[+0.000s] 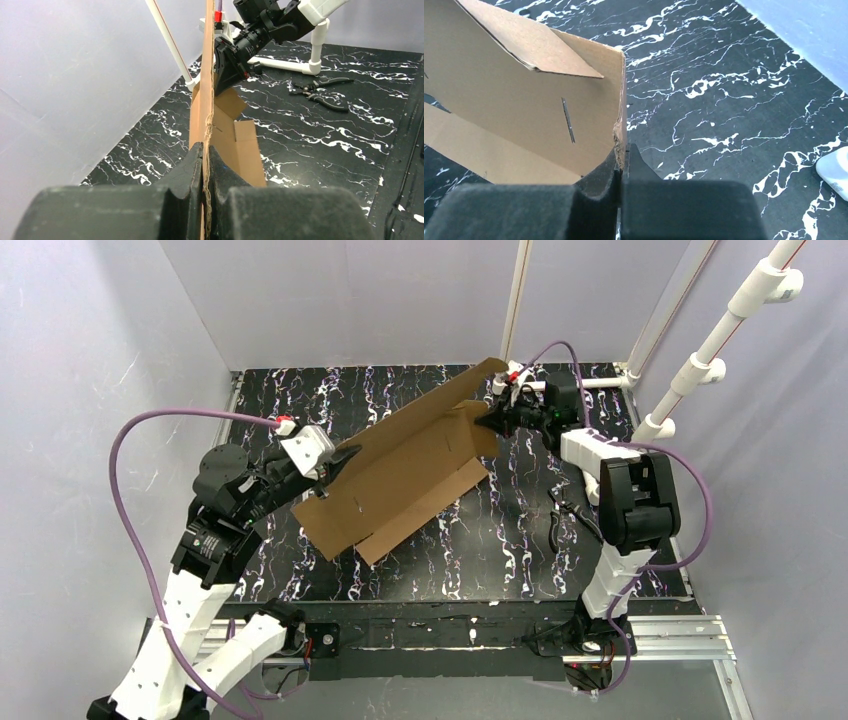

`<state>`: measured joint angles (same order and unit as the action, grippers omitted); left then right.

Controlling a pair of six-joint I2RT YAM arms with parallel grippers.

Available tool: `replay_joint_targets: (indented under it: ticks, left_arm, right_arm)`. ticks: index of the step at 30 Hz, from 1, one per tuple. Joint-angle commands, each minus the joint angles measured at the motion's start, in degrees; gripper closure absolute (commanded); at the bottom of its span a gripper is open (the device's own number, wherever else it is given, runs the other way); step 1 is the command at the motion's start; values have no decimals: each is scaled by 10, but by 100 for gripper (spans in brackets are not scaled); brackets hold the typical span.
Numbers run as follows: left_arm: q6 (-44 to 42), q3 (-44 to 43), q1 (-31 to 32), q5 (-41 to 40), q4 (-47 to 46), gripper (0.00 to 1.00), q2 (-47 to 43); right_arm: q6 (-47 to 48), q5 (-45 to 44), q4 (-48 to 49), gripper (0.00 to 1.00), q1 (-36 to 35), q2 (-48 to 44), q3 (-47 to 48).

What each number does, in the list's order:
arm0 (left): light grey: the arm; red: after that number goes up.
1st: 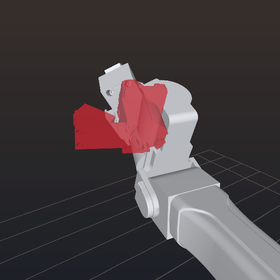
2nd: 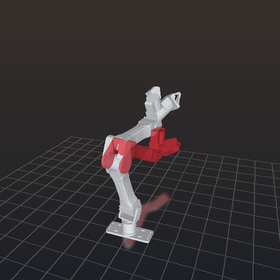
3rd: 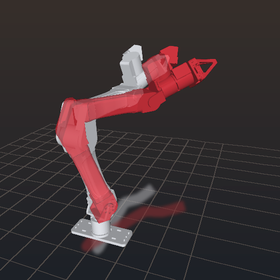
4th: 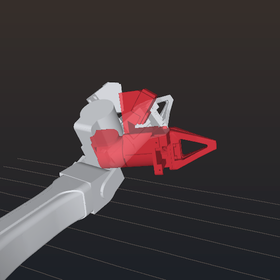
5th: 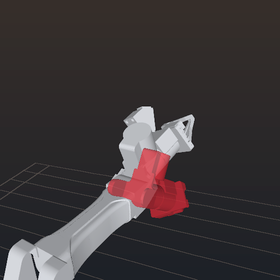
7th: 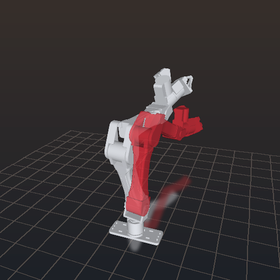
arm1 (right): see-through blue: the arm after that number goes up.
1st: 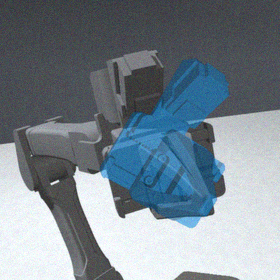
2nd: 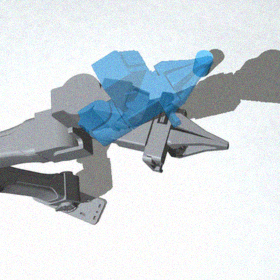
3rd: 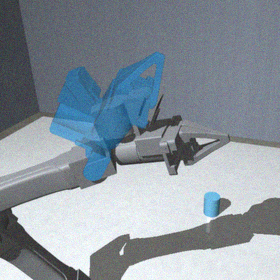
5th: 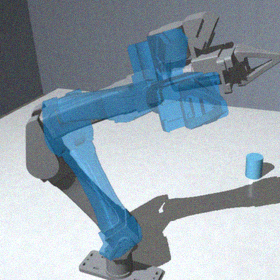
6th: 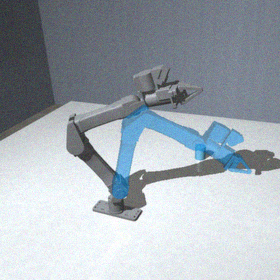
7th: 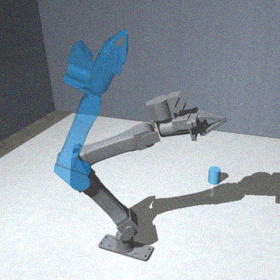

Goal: Fold the paper box
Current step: Fold the paper box at the center of the board.

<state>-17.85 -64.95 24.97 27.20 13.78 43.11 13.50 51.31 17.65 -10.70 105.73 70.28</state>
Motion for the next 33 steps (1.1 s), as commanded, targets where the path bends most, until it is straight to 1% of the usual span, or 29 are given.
replay_joint_targets:
  ticks: [1,5,12,18,22,29,33]
  left_arm:
    - [14,16,1,33,2,100,-8]
    - [30,31,1,48,14,100,-15]
    - [69,67,1,40,3,100,-42]
    - [92,84,1,22,1,100,-55]
    - [114,71,1,2,28,100,-48]
    - [173,65,1,-70,62,100,-48]
    - [218,79,0,-102,53,100,-51]
  right_arm:
    - [-95,-31,221,99,-5,-15,-73]
    - [-102,-34,309,99,-6,-42,-160]
    - [-88,-39,334,99,-5,-78,-245]
    - [-84,-25,320,99,-5,-96,-262]
    - [-67,-19,293,98,-6,-111,-270]
    - [-30,-24,251,98,-7,-126,-279]
    - [-11,-25,233,97,-11,-130,-281]
